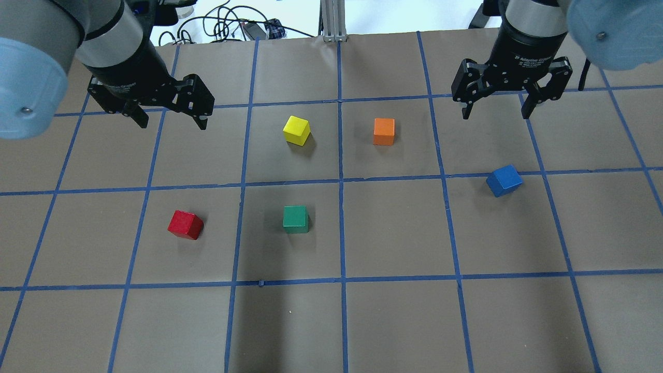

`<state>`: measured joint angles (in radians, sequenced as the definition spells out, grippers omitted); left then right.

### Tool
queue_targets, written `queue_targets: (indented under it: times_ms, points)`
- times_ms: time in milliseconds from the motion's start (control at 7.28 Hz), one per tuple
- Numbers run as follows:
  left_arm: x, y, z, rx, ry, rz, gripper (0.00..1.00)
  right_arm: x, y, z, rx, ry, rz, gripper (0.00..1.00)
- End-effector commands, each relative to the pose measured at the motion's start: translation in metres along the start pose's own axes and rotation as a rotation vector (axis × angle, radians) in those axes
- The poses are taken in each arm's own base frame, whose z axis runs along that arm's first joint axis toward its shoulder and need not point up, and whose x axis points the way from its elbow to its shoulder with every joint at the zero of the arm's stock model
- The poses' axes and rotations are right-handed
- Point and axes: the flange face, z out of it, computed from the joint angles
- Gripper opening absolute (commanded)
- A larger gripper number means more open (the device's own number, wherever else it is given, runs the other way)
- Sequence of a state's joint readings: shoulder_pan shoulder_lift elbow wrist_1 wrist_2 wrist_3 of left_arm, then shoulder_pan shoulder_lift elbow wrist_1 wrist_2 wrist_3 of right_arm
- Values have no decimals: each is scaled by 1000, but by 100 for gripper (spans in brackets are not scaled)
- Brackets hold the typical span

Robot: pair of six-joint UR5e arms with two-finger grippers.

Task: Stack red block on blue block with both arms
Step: 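Move the left gripper down toward the red cube nearer the robot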

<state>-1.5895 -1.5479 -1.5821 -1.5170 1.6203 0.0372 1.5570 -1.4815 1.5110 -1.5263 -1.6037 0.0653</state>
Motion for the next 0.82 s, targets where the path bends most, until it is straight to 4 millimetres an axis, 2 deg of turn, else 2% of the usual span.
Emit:
queue_targets:
  times_ms: [0, 687]
  points:
    - [-1, -1, -1, 3, -4, 1, 100, 0, 0, 0, -1, 1, -4, 100]
    - [-4, 2, 4, -17, -14, 16, 100, 0, 0, 1, -4, 4, -19, 100]
